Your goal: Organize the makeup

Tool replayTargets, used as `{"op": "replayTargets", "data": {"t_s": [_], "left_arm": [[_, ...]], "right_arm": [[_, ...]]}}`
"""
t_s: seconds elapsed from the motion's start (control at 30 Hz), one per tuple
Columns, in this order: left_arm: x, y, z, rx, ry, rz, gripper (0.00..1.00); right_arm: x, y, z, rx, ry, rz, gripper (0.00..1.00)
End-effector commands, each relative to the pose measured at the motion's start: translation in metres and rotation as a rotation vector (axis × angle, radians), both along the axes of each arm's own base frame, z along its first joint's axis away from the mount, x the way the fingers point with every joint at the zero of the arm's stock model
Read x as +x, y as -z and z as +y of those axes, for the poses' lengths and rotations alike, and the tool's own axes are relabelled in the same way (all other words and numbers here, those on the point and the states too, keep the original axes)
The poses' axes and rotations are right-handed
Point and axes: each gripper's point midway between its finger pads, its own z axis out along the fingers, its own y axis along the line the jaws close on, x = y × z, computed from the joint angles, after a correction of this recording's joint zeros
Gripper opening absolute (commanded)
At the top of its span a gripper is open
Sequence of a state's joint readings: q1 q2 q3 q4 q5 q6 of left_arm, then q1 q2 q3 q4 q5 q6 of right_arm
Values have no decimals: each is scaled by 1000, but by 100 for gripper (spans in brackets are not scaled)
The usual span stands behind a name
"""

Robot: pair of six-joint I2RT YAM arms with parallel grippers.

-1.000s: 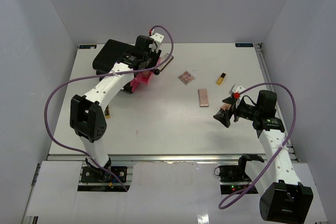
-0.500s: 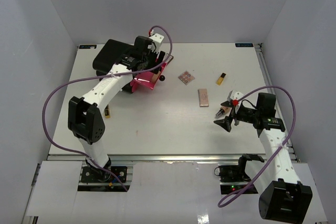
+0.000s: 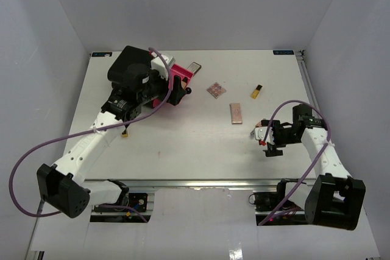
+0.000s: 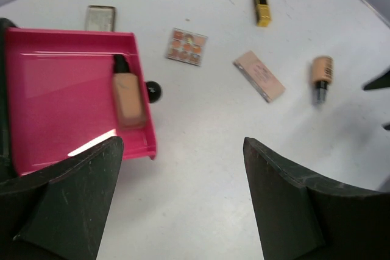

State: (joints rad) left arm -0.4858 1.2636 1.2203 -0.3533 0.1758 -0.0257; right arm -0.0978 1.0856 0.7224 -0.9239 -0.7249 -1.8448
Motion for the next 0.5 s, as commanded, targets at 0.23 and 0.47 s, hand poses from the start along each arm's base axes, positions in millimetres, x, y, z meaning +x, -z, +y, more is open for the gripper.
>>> {"op": "replayTargets", "data": {"t_s": [0.23, 0.47], "left_arm": [[-79, 13, -15, -198, 233, 25, 91], [-86, 11, 10, -183, 134, -61, 92]], "right_arm": [[58, 13, -32, -259, -117, -72, 83], [80, 29, -27, -353, -171, -70, 81]]}}
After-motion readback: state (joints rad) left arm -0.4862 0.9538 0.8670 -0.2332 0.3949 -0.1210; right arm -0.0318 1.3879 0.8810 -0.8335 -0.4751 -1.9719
